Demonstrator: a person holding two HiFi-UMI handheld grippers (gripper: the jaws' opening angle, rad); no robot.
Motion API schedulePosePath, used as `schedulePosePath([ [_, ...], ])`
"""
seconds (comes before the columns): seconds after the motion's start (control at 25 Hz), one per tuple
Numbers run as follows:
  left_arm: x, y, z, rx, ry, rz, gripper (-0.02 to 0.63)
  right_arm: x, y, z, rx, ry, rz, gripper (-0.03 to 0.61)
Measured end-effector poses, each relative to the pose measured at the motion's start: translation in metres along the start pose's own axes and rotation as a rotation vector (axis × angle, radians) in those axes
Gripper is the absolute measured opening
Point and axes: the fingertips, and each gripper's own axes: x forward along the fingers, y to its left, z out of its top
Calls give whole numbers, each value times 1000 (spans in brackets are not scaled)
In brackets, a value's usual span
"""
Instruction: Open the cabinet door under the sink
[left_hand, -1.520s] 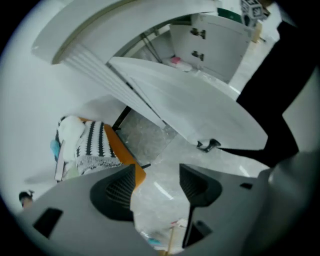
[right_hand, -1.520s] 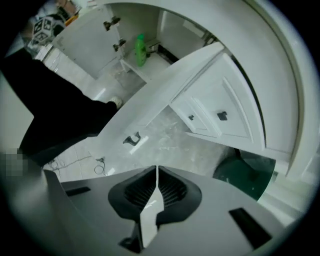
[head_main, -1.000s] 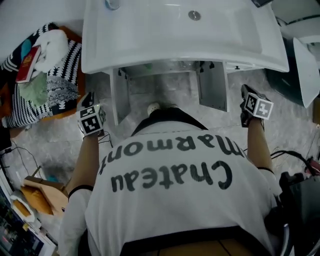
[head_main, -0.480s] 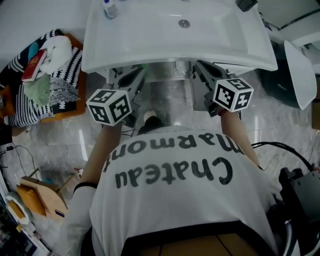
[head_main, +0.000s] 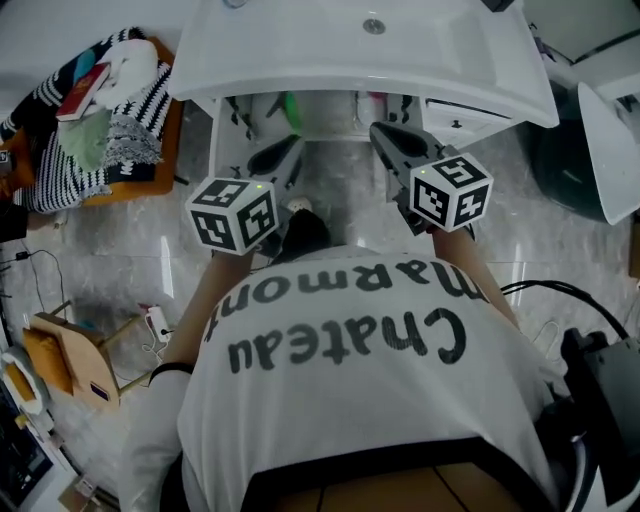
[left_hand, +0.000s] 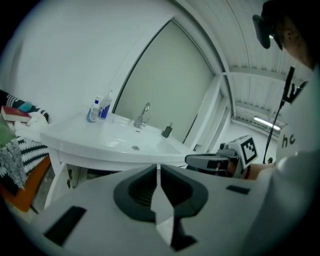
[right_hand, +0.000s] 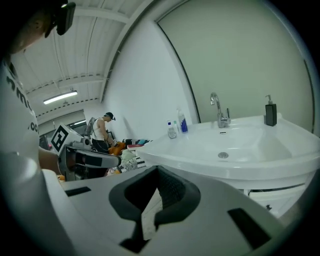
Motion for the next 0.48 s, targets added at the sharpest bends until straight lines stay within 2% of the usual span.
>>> schedulePosePath([
  [0.12, -10, -9, -8, 18, -3, -9, 28, -2, 14, -4, -30, 2, 30, 11],
  [0.28, -17, -28, -17, 96, 1, -42, 28, -10, 21, -10, -54, 7, 36, 9],
  [0.48, -20, -38, -20, 172, -3, -40, 28, -16, 26, -11, -68, 8, 29, 9],
])
